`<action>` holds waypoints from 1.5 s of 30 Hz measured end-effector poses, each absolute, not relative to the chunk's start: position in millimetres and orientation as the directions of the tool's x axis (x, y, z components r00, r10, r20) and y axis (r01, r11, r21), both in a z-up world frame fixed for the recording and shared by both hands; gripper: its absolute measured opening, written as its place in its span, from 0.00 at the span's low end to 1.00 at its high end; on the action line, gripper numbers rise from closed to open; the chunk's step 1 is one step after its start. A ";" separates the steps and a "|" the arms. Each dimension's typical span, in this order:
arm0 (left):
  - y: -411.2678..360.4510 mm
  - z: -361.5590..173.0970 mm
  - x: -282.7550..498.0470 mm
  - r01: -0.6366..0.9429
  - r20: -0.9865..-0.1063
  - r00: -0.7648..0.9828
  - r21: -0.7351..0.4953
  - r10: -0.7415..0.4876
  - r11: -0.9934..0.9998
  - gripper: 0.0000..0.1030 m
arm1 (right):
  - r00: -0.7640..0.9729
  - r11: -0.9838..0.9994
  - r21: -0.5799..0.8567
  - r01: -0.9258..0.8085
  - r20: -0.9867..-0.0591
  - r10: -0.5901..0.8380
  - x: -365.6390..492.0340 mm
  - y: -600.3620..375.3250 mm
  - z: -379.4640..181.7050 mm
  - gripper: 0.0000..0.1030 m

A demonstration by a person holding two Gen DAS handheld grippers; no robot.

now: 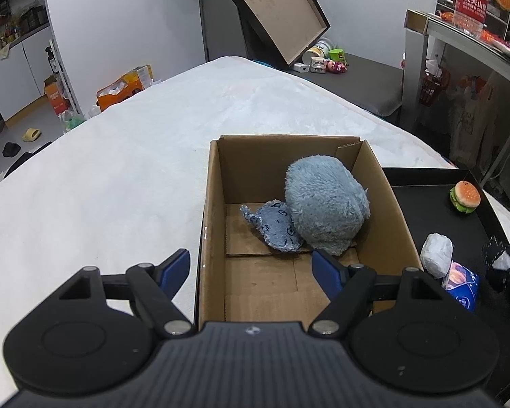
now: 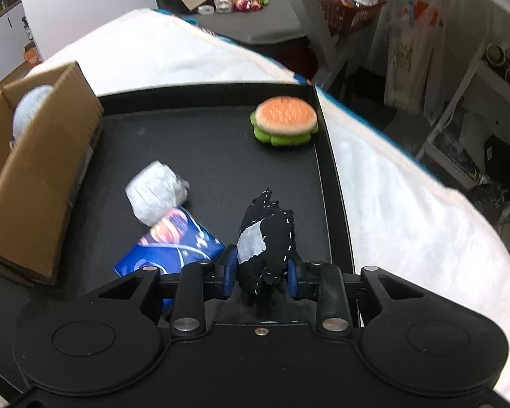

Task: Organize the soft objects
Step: 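Carry the black-and-white plush with the right gripper into the box and release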

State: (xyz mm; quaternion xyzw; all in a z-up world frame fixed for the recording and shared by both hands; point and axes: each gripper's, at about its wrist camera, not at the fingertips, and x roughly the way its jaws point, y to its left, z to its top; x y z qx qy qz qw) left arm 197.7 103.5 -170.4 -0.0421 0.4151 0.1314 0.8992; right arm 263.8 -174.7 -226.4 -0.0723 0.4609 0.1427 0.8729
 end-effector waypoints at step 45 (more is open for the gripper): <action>143.7 -182.0 163.3 -0.249 -0.733 0.675 -0.120 0.084 0.961 0.17 | 0.577 0.771 -0.012 -0.637 -0.671 0.466 226.5 -17.8 -119.4 0.29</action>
